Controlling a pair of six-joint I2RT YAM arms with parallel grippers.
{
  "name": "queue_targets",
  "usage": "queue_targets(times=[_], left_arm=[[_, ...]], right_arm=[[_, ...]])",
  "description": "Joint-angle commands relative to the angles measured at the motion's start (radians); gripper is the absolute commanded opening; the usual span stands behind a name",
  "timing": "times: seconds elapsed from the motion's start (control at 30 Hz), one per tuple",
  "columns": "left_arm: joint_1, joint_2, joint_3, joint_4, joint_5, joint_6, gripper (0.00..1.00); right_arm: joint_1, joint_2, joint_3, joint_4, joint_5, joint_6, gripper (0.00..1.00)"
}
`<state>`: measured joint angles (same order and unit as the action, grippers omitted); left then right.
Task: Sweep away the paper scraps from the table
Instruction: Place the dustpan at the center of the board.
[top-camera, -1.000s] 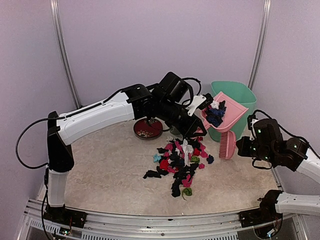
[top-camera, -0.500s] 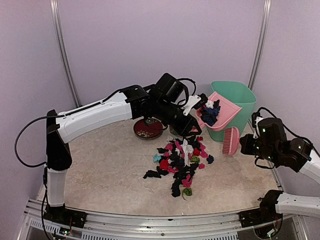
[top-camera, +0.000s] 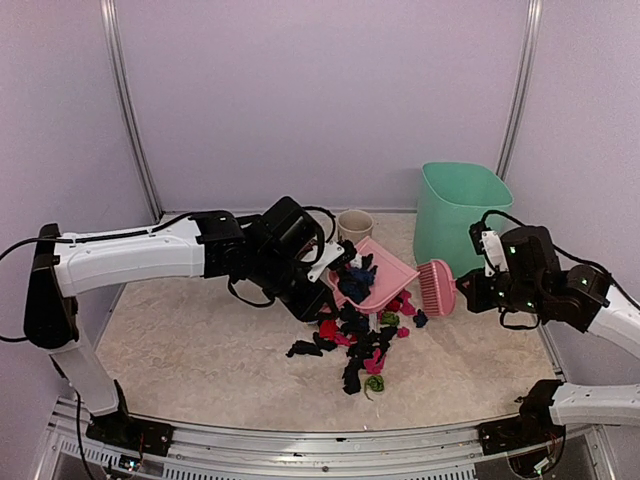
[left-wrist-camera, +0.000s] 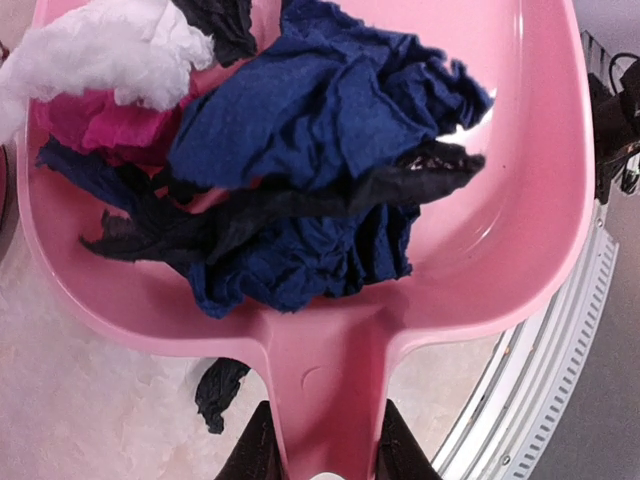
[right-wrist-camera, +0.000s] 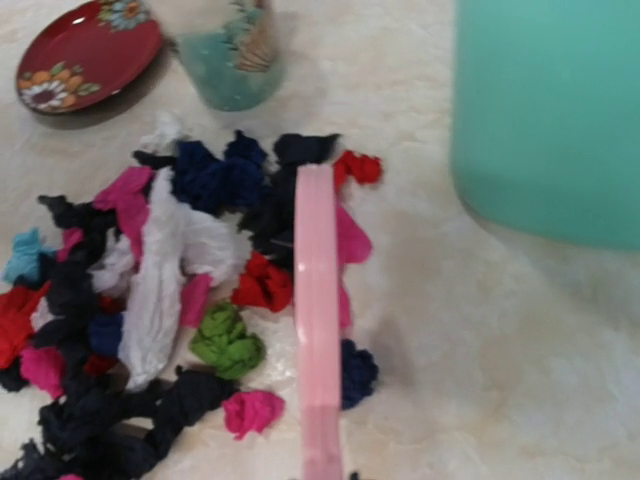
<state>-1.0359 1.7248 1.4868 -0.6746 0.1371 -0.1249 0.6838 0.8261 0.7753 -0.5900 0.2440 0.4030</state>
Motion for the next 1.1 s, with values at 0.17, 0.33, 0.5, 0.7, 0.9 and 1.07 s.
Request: queue_targets(times=[0.17,0.33,0.5,0.7,0.9,1.07], left_arm=[[-0.004,-0.045,-0.202,0.017,-0.074,-0.099,0.0],[-0.004,0.006,-0.22,0.04,-0.095,-0.13,0.0],[-0.003,0.041,-0.23,0.047,-0.117,-0.143,0.0],[0.011,0.043,-0.25,0.057,-0.148,-0.167,0.0],[0.056,-0.069,-0.339,0.089,-0.188,-0.22,0.0],[0.084,-0.146,-0.406,0.075,-0.213,-0.259,0.0]], right_arm=[[-0.009,0.051,0.058,0.061,-0.062,-0.097,0.0],[-0.009,0.071,0.06,0.067,-0.072,-0.104,0.0],[-0.009,0.077,0.06,0.076,-0.095,-0.108,0.0],[-0.009,0.084,0.024,0.213,-0.278,-0.075,0.0],[-0.009,0.127,-0.003,0.354,-0.378,0.034,0.0],[-0.009,0.158,-0.024,0.448,-0.413,0.105,0.0]])
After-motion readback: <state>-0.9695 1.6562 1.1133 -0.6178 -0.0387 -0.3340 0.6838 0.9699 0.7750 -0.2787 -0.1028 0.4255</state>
